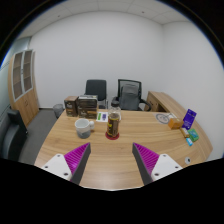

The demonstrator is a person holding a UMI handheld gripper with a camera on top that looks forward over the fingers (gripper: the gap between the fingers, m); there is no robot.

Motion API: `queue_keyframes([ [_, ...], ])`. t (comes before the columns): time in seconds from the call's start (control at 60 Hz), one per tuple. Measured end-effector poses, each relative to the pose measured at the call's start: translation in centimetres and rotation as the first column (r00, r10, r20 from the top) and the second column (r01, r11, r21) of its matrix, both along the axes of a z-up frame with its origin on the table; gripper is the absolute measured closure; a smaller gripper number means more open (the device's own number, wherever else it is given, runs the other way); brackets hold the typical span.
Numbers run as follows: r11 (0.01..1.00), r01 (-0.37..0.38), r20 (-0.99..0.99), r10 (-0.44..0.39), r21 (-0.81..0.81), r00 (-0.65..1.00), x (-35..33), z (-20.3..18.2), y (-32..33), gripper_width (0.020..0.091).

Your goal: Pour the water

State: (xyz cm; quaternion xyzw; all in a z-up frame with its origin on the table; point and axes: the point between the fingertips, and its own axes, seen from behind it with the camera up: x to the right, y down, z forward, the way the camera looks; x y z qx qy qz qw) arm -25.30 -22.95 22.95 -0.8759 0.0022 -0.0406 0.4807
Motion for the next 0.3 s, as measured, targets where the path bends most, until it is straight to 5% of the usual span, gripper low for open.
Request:
queue_keyframes([
  [0.3, 0.999, 0.051, -0.014, -0.051, -0.020, 0.999, -0.3, 0.0, -3.8, 0.0250],
])
